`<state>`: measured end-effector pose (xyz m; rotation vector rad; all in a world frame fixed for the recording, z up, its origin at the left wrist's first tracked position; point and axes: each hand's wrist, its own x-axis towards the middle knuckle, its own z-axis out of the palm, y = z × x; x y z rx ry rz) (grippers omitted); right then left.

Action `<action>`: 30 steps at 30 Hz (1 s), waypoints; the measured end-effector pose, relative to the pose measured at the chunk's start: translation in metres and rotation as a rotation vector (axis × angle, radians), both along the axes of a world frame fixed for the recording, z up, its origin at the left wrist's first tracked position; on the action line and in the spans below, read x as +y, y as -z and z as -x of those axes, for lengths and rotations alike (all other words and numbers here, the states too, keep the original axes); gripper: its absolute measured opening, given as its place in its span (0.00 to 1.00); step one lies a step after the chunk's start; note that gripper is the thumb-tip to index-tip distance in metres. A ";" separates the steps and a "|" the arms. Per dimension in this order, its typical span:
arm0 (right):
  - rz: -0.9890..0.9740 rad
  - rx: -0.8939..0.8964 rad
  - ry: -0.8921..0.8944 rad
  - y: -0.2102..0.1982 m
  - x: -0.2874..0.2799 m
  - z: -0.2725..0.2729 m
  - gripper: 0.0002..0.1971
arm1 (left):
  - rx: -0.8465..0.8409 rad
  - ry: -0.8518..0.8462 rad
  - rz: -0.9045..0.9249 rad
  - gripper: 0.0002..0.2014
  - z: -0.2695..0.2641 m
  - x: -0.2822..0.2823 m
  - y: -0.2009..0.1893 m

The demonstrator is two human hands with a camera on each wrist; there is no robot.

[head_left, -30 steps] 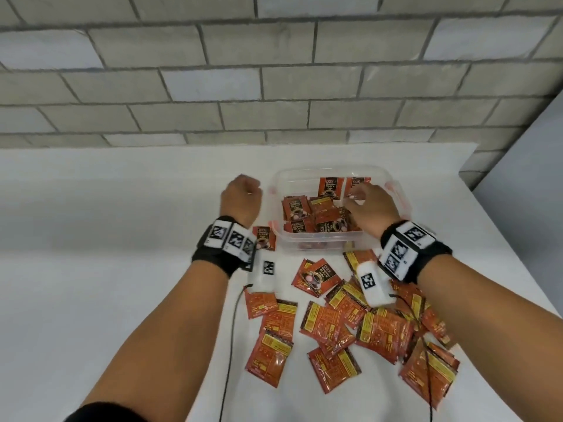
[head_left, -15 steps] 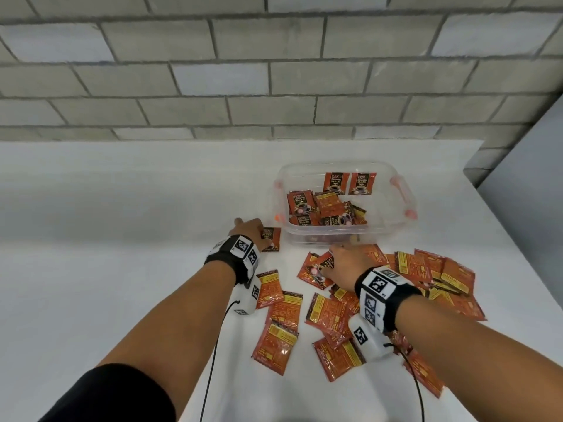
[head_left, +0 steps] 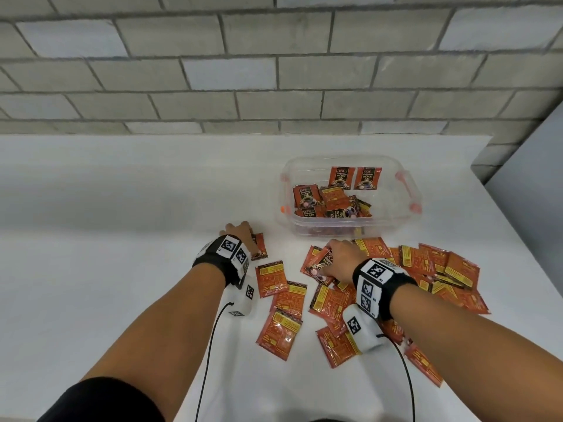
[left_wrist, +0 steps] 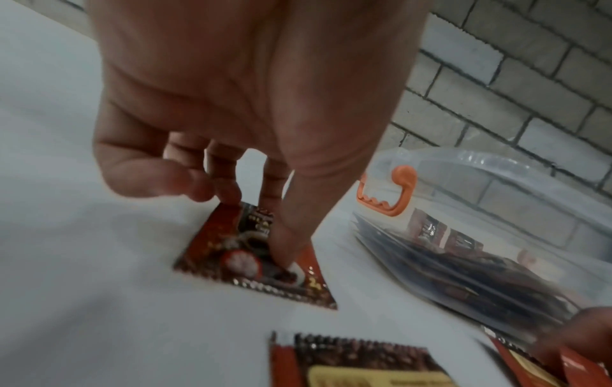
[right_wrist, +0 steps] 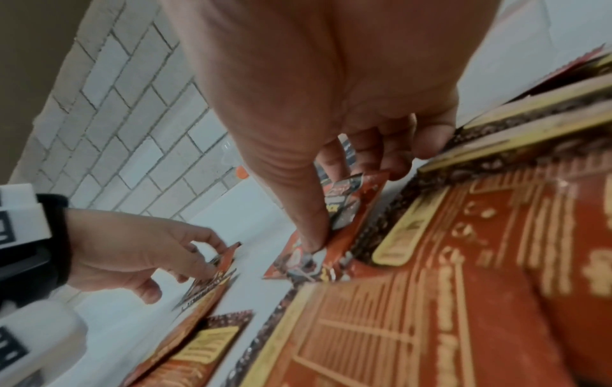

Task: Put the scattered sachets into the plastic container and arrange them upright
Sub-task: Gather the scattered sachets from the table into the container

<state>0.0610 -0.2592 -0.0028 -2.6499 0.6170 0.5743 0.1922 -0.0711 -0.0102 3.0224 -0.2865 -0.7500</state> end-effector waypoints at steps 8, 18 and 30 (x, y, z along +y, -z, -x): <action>-0.041 -0.055 0.015 -0.002 0.006 -0.001 0.33 | 0.043 -0.089 0.407 0.20 0.009 0.043 -0.021; -0.201 -0.200 -0.034 -0.026 0.008 0.010 0.24 | 0.202 0.211 0.308 0.30 0.065 0.021 -0.004; -0.199 0.055 -0.198 -0.026 0.004 0.069 0.32 | 0.247 0.105 0.456 0.23 0.062 0.026 -0.009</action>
